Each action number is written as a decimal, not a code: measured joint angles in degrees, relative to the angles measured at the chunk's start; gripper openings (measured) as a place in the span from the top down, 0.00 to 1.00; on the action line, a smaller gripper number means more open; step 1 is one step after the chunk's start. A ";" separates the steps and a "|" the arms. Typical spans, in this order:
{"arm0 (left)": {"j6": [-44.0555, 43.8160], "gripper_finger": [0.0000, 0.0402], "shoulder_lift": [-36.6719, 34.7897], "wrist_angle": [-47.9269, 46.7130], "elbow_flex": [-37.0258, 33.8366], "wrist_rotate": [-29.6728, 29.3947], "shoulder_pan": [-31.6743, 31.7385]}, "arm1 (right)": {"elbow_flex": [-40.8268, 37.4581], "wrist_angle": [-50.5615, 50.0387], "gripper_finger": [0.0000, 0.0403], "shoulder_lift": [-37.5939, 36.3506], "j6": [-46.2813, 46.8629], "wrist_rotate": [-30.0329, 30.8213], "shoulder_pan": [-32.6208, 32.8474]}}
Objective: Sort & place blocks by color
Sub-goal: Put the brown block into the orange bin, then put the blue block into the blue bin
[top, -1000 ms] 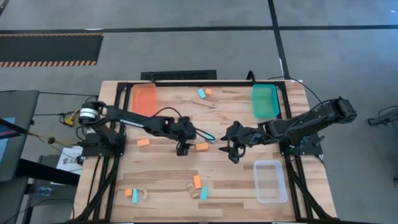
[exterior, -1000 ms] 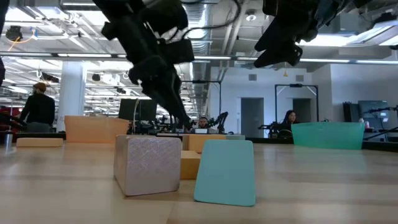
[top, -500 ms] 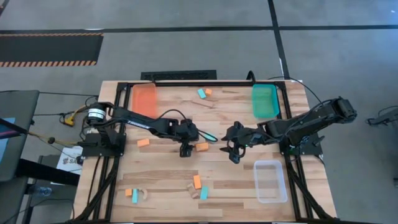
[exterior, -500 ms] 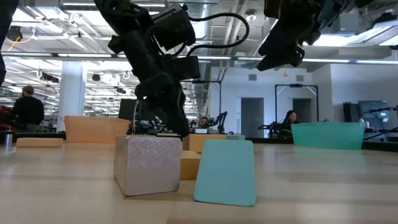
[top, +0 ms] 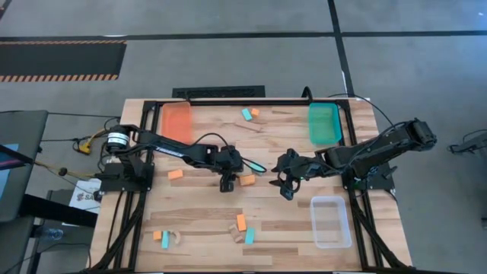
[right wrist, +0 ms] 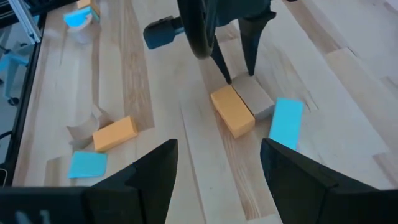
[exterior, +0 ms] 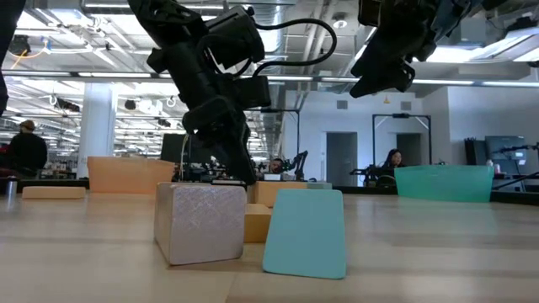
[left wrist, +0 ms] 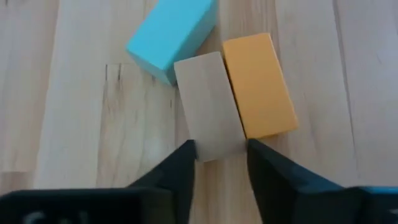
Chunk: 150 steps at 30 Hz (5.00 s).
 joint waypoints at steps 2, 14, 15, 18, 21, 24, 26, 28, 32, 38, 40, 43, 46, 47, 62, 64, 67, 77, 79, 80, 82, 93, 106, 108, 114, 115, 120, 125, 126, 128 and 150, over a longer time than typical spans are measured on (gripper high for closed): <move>0.46 0.78 -0.10 -0.07 0.00 0.62 0.00 | 0.00 0.00 0.37 0.00 0.02 0.13 0.00; -4.72 0.35 -0.06 -0.09 -0.09 -2.94 0.04 | 0.00 -0.22 0.37 0.00 0.03 0.40 0.00; -6.56 0.29 -0.06 -0.03 -0.09 -3.20 0.07 | 0.00 -0.23 0.37 0.00 0.03 0.39 0.00; -17.44 0.16 -0.06 0.82 -0.09 -1.34 0.27 | 0.00 -0.22 0.37 0.00 0.05 0.41 0.00; -30.86 0.08 -0.06 1.89 -0.09 4.89 0.83 | 0.00 -0.22 0.37 0.00 0.09 0.41 0.00; -41.21 0.05 -0.06 4.31 -0.07 5.64 1.02 | 0.00 -0.22 0.37 0.00 0.15 0.41 0.00; -47.66 0.05 -0.03 4.38 0.30 2.52 1.20 | 0.00 -0.24 0.37 0.00 0.17 0.41 -0.20; -52.91 0.07 0.27 4.58 1.20 -0.91 1.46 | 0.00 -0.22 0.37 0.00 0.51 0.41 -0.38; -55.33 0.10 4.23 0.03 5.00 -5.15 1.86 | 0.00 -0.26 0.37 0.00 0.78 0.39 -0.81; -51.37 0.12 12.32 -7.32 14.89 -3.58 1.41 | 0.00 -1.74 0.37 0.00 1.11 0.11 -0.81; -48.98 0.12 13.86 -9.71 17.38 -4.78 0.86 | 0.00 -2.03 0.37 0.00 1.13 -0.07 -0.77; -46.36 0.13 15.27 -15.38 20.86 -8.22 0.05 | 0.00 -2.75 0.37 0.02 1.14 -0.11 -0.74; -46.09 0.14 15.29 -19.37 21.34 -10.39 -0.11 | 0.00 -3.63 0.37 0.02 1.16 -0.13 -0.74; -46.31 0.15 15.28 -20.26 21.42 -10.74 -0.03 | 0.00 -3.83 0.37 0.02 1.16 -0.16 -0.74; -41.33 0.74 14.66 -21.77 20.17 -10.75 0.85 | 0.00 -4.94 0.37 0.02 1.05 -0.13 -0.74; -40.56 0.75 13.84 -23.31 20.11 -9.55 1.40 | 0.00 -4.92 0.37 0.02 1.05 -0.13 -0.74; -38.47 0.75 10.56 -27.58 19.85 -9.88 2.40 | 0.00 -4.90 0.37 0.02 1.05 -0.13 -0.74; -29.35 0.75 -8.38 -40.63 19.90 -17.22 11.26 | 0.00 -2.90 0.37 0.03 1.08 0.11 -1.98; -29.18 0.75 -12.82 -43.13 18.29 -19.74 14.41 | 0.00 -1.54 0.37 0.02 1.09 0.13 -2.46; -29.21 0.75 -15.18 -43.56 17.13 -20.26 16.13 | 0.00 -0.90 0.37 0.02 1.09 0.13 -2.72; -29.17 0.75 -20.61 -43.58 13.93 -20.38 20.07 | 0.00 0.47 0.37 0.02 1.34 0.13 -3.06; -28.72 0.75 -35.03 -30.53 -10.03 -10.68 45.55 | 0.00 2.21 0.37 0.02 1.99 0.13 -6.11; -28.37 0.72 -21.55 -20.12 -13.31 -7.23 54.39 | 0.00 3.41 0.37 0.02 2.10 0.11 -8.68; -28.96 0.63 -20.06 -19.92 -13.31 -7.28 54.38 | 0.00 3.41 0.37 0.02 2.10 0.11 -8.66; -27.02 0.33 -19.15 -19.85 -13.29 -7.23 54.38 | 0.00 3.35 0.37 0.02 2.10 0.11 -8.57; -26.58 0.29 -19.42 -19.93 -13.29 -7.20 54.38 | 0.00 3.32 0.37 0.02 2.08 0.11 -8.57; -24.63 0.15 -22.57 -22.61 -11.64 -7.14 54.29 | 0.00 3.29 0.37 0.02 2.08 0.11 -8.57; -22.22 0.11 -28.92 -25.73 -8.97 -6.88 52.77 | 0.00 3.30 0.37 0.02 1.95 0.11 -8.57; -22.00 0.11 -30.51 -25.69 -8.88 -6.06 51.87 | 0.00 3.30 0.37 0.02 1.94 0.12 -8.57; -21.71 0.11 -33.65 -25.96 -9.02 -3.56 49.33 | 0.00 3.35 0.37 0.02 1.95 0.13 -8.57; -22.05 0.11 -39.01 -15.02 -15.10 10.01 8.84 | 0.00 12.48 0.37 0.02 -0.01 0.35 -8.66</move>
